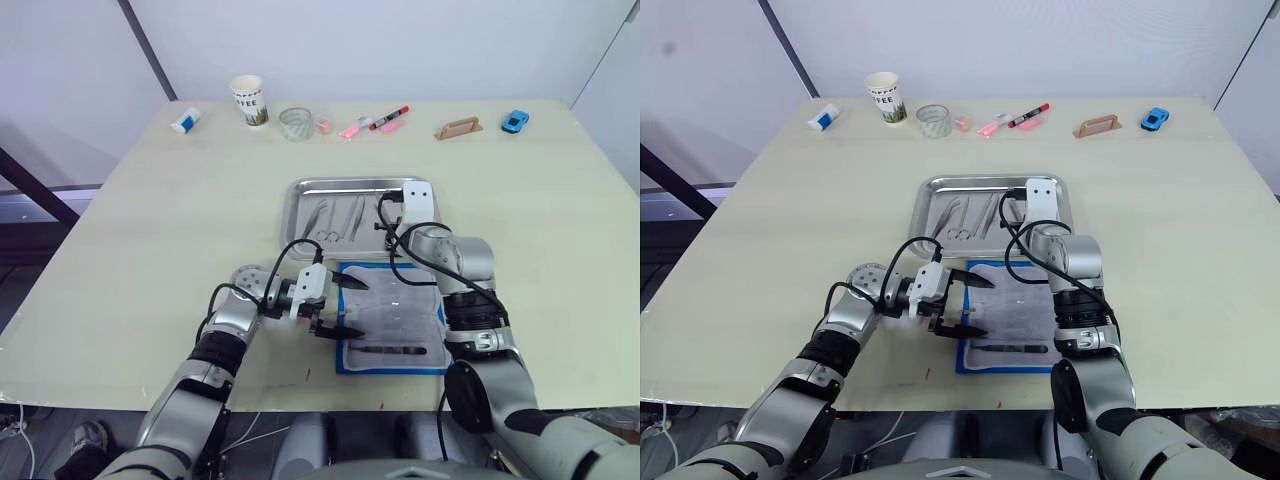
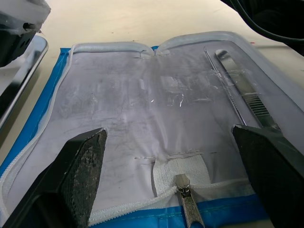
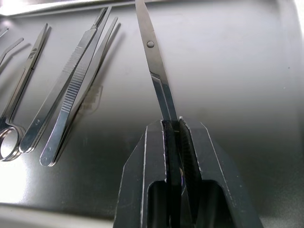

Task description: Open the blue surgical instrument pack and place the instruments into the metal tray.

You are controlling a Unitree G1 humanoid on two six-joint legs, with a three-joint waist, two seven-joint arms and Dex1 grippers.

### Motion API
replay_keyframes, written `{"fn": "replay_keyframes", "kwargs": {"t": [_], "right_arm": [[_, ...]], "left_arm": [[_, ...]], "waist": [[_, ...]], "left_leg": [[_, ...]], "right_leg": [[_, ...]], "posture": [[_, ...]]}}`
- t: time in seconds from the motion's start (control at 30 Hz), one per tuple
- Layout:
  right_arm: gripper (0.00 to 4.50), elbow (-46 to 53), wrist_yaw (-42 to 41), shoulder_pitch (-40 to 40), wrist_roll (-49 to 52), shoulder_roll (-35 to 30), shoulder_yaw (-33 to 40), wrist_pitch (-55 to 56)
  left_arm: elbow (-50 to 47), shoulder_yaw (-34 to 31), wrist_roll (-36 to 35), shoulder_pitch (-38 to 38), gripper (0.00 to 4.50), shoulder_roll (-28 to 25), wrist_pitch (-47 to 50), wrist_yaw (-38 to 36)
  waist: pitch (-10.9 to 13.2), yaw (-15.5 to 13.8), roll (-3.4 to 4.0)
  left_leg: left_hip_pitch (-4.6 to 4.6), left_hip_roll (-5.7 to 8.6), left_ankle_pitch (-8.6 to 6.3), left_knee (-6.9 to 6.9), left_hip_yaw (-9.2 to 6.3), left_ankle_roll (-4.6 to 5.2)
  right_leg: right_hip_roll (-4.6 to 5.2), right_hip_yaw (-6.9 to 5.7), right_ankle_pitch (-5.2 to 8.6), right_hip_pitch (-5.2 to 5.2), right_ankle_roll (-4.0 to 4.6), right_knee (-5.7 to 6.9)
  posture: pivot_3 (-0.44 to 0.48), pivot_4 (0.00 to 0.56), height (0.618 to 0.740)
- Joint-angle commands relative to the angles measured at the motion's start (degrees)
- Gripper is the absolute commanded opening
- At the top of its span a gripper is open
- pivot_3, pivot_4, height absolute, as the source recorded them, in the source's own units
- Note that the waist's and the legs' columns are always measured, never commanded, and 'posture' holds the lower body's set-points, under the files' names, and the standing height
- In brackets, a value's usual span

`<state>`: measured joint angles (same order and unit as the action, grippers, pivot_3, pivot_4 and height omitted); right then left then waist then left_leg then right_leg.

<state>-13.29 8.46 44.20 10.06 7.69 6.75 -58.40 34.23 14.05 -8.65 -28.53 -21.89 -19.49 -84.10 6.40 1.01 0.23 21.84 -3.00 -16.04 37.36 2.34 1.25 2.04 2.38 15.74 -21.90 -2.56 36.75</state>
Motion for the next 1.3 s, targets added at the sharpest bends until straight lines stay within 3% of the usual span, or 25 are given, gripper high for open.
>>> {"fn": "replay_keyframes", "kwargs": {"t": [0.03, 0.3, 0.43, 0.5, 0.53, 0.67, 0.83, 0.93, 1.3], "right_arm": [[0.08, -0.2, 0.4, 3.0, 1.5, 3.8, 0.3, 1.2], [0.08, -1.0, 0.2, 3.9, 3.8, 4.2, 0.3, 1.1], [1.49, -0.3, -0.7, 3.9, 5.4, 4.0, 0.1, 0.1], [2.58, 0.6, -1.0, 3.7, 6.1, 3.5, -0.1, -0.4], [2.81, 1.0, -1.1, 3.6, 6.3, 3.3, -0.2, -0.7], [4.45, 6.8, -4.0, 2.5, 8.0, 1.1, -1.8, -1.4], [4.45, 18.7, -14.7, -2.7, 11.7, -3.7, -5.2, 2.3], [4.45, 26.9, -24.1, -7.9, 15.2, -10.1, -6.7, 4.5], [4.45, 40.7, -53.6, -24.3, 23.7, -34.4, -6.0, 14.8]], "left_arm": [[2.7, 2.9, 2.9, 3.3, 4.5, 0.5, 1.9, 0.9], [2.0, 3.0, 2.8, 3.6, 4.5, 0.6, 2.6, 1.2], [1.9, 3.0, 2.8, 3.7, 4.5, 0.6, 2.7, 1.3], [1.9, 3.0, 2.8, 3.8, 4.5, 0.6, 2.7, 1.3], [1.8, 3.0, 2.8, 3.8, 4.5, 0.6, 2.8, 1.3], [1.4, 3.0, 2.7, 4.1, 4.5, 0.6, 2.9, 1.4], [0.6, 2.9, 2.5, 4.6, 4.5, 0.6, 3.3, 1.4], [0.0, 2.8, 2.3, 4.7, 4.5, 0.6, 3.7, 1.4], [0.1, 2.3, 1.8, 3.9, 4.5, -0.2, 4.4, 0.4]], "waist": [[0.0, 0.0, 0.0], [0.0, 0.1, 0.0], [0.0, 0.1, 0.0], [0.0, 0.1, 0.0], [0.0, 0.1, 0.0], [0.0, 0.1, 0.02], [0.0, 0.0, -0.01], [0.1, -0.1, -0.05], [0.3, -0.1, -0.25]], "left_leg": [[0.0, 0.0, 0.0, 0.0, 0.0, 0.0], [0.01, -0.01, 0.0, -0.03, -0.01, 0.0], [0.01, -0.01, 0.0, -0.05, -0.01, 0.0], [0.01, -0.02, 0.0, -0.05, -0.01, 0.0], [0.01, -0.01, 0.0, -0.05, -0.01, 0.0], [0.02, -0.02, 0.0, -0.06, -0.01, 0.0], [0.09, -0.02, -0.01, -0.11, -0.07, 0.0], [0.15, 0.02, -0.01, -0.14, -0.14, 0.0], [0.12, 0.03, -0.01, -0.18, -0.13, 0.01]], "right_leg": [[0.0, 0.0, 0.0, 0.0, 0.0, 0.0], [0.0, 0.0, 0.0, 0.0, 0.0, -0.01], [0.0, -0.01, 0.0, -0.01, 0.0, -0.01], [0.0, -0.01, 0.0, -0.01, 0.0, -0.01], [0.0, -0.01, 0.0, -0.01, 0.0, -0.02], [0.01, 0.0, 0.0, -0.02, 0.01, -0.03], [0.01, -0.05, 0.02, -0.04, -0.03, -0.07], [0.01, -0.05, 0.04, -0.02, -0.09, -0.17], [-0.03, -0.01, 0.11, -0.01, -0.01, -0.23]], "posture": [[0.0, 0.15, 0.74], [0.0, 0.15, 0.74], [0.0, 0.15, 0.74], [0.0, 0.15, 0.74], [0.0, 0.15, 0.74], [0.0, 0.15, 0.74], [0.0, 0.15, 0.74], [0.0, 0.15, 0.74], [0.0, 0.15, 0.74]]}}
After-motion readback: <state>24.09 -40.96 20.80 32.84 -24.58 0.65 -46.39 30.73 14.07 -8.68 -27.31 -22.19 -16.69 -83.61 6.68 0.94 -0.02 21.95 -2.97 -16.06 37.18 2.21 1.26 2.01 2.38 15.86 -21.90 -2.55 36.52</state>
